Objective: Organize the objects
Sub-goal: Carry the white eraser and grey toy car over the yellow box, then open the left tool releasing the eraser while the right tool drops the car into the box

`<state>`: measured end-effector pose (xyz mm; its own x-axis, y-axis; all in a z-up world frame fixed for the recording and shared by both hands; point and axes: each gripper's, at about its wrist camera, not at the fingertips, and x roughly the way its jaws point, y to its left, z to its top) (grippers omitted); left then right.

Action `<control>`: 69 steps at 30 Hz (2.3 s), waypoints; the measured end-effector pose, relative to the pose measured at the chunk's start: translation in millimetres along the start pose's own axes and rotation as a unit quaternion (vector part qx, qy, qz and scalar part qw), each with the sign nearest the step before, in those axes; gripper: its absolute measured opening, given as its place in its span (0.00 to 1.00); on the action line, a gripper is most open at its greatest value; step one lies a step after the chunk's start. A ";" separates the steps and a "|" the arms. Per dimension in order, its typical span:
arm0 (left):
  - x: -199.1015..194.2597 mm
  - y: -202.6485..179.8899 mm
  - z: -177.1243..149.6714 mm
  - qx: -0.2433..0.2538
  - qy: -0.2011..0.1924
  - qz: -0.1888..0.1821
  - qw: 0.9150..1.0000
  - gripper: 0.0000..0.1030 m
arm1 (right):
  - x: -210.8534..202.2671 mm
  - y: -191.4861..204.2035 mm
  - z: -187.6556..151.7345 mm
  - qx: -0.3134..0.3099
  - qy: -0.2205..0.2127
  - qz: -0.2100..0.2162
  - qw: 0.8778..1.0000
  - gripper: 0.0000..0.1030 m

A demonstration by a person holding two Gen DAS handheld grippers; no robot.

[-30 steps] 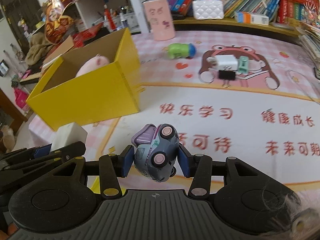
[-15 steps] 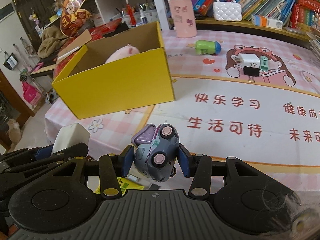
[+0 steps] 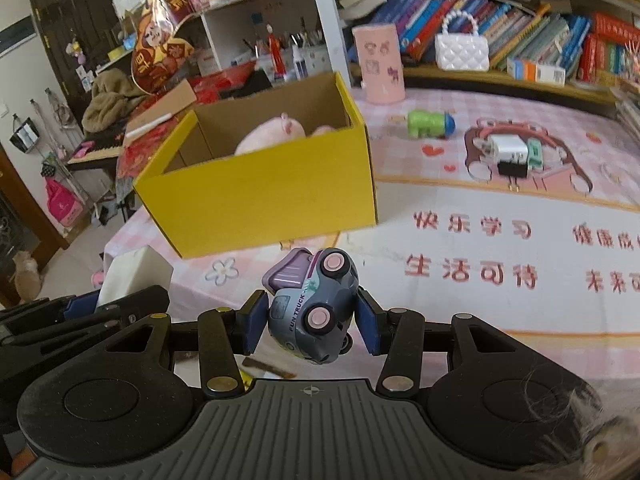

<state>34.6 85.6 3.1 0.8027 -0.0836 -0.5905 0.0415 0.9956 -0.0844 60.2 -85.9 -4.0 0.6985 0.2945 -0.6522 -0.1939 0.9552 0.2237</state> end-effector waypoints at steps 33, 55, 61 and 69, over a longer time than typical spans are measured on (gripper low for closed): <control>135.1 -4.0 107.9 0.021 -0.019 0.078 0.997 0.31 | 137.8 -8.6 161.3 -0.096 -0.039 0.063 0.993 0.43; 185.5 -8.5 103.5 0.040 0.038 0.094 0.994 0.33 | 203.3 4.1 175.9 -0.178 0.035 0.073 0.981 0.42; 185.9 -8.0 104.5 0.034 0.033 0.093 0.995 0.37 | 202.9 1.6 175.8 -0.168 0.032 0.078 0.982 0.45; 164.0 -7.3 110.6 0.026 -0.016 0.104 0.994 0.56 | 186.7 -6.9 181.0 -0.128 0.002 0.076 0.989 0.61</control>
<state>231.7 69.5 -4.4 0.8157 0.1242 -0.5650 -0.0962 0.9922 0.0792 316.6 -42.9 3.7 0.6449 0.4343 -0.6288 -0.4639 0.8764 0.1295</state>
